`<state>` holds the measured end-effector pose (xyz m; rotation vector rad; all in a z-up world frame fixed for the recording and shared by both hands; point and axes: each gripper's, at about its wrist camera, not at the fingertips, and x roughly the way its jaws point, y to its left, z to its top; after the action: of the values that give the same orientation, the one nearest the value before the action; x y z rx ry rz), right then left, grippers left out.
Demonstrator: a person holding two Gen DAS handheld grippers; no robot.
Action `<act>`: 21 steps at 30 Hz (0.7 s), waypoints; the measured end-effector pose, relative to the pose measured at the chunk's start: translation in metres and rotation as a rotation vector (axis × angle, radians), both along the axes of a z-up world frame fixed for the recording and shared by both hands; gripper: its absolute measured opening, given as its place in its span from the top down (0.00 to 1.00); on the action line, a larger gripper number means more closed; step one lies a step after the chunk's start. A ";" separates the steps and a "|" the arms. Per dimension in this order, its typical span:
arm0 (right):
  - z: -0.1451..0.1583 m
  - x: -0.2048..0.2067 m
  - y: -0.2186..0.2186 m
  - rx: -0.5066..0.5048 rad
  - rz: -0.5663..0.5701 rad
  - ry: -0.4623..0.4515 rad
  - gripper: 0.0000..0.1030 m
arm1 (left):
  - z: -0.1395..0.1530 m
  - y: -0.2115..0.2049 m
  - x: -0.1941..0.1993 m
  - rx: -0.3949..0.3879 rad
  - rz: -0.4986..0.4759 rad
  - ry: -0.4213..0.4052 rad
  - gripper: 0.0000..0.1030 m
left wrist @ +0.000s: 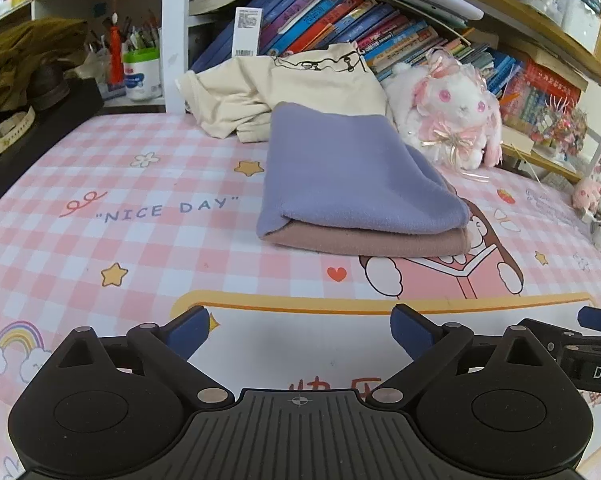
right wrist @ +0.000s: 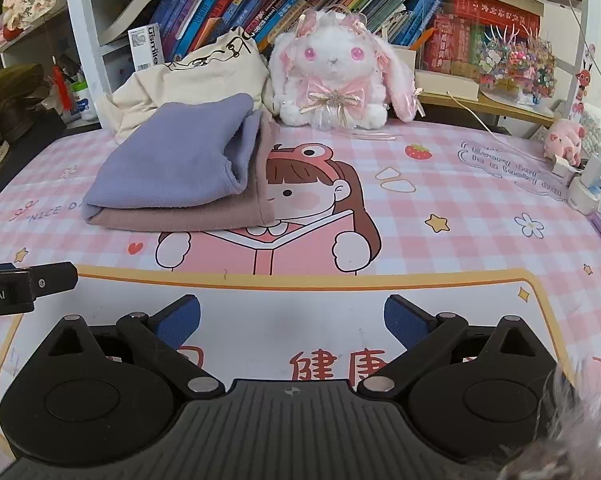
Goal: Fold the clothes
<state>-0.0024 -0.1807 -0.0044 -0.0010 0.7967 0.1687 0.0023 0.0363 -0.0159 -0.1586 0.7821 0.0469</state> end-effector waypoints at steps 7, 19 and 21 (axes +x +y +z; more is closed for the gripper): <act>0.002 -0.004 0.001 -0.005 0.013 0.000 0.03 | 0.002 -0.004 -0.004 -0.008 -0.021 -0.001 0.04; 0.003 -0.006 0.002 -0.001 0.008 -0.006 0.03 | 0.005 -0.007 -0.008 0.009 -0.038 0.004 0.04; 0.002 -0.006 0.003 0.000 0.007 0.001 0.03 | 0.006 -0.007 -0.008 0.012 -0.037 0.005 0.04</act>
<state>-0.0083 -0.1780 -0.0021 -0.0036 0.7974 0.1756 -0.0058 0.0293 -0.0103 -0.1328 0.7898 0.0167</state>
